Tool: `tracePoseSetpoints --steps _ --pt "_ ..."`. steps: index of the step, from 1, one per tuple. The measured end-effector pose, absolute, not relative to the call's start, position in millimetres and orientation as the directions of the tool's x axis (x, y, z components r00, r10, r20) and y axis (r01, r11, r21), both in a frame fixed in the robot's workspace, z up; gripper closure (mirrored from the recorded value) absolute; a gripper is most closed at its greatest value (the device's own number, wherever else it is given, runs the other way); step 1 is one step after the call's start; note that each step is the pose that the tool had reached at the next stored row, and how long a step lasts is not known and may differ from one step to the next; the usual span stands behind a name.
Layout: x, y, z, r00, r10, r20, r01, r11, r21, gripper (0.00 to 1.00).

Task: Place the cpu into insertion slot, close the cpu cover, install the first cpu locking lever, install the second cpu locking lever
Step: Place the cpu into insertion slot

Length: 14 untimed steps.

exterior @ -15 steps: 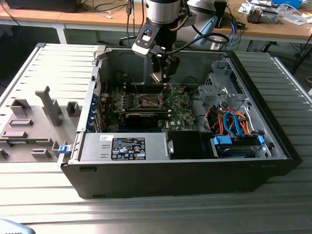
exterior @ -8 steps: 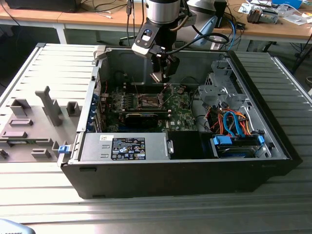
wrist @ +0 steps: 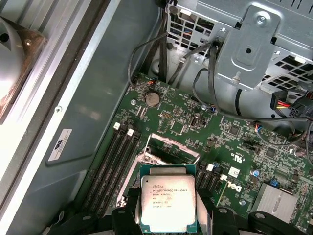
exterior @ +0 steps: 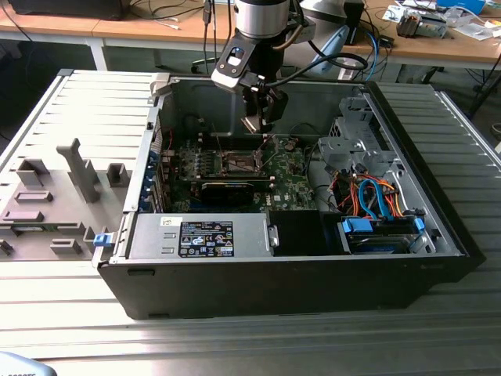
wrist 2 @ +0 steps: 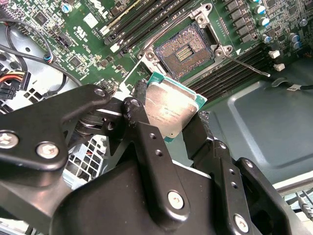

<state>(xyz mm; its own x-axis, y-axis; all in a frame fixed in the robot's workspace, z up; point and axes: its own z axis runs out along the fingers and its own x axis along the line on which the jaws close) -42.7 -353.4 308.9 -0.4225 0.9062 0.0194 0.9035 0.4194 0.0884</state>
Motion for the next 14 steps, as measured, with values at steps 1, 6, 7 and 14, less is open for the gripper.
tracePoseSetpoints --steps 1,6,7,14 --pt "-42.7 -353.4 309.0 -0.422 0.907 0.019 0.904 0.419 0.088 0.46" --pt "-42.7 -353.4 308.9 -0.418 0.908 0.019 0.906 0.415 0.088 0.46" --pt "-42.7 -353.4 309.0 -0.417 0.909 0.019 0.906 0.414 0.088 0.46" --pt "-42.7 -353.4 308.9 -0.41 0.912 0.019 0.909 0.407 0.088 0.46"
